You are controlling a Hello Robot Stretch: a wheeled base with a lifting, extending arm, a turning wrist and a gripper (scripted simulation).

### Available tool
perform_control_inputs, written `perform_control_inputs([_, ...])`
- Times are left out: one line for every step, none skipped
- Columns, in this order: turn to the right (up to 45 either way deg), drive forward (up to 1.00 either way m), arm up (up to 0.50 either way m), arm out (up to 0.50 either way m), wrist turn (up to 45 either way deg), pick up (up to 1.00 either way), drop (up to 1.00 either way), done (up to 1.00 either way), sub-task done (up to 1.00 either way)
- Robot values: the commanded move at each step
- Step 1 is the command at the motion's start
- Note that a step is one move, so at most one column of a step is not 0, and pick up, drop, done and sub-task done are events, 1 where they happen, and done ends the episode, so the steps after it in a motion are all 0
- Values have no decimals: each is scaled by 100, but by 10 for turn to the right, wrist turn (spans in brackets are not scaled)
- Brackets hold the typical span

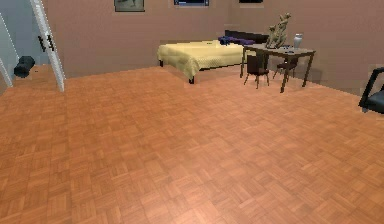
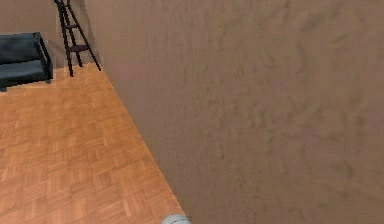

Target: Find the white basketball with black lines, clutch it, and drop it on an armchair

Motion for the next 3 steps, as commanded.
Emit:
perform_control_inputs([0,0,0,0,450,0,0,0,0])
perform_control_inputs([0,0,0,0,240,0,0,0,0])
perform_control_inputs([0,0,-30,0,0,0,0,0,0])
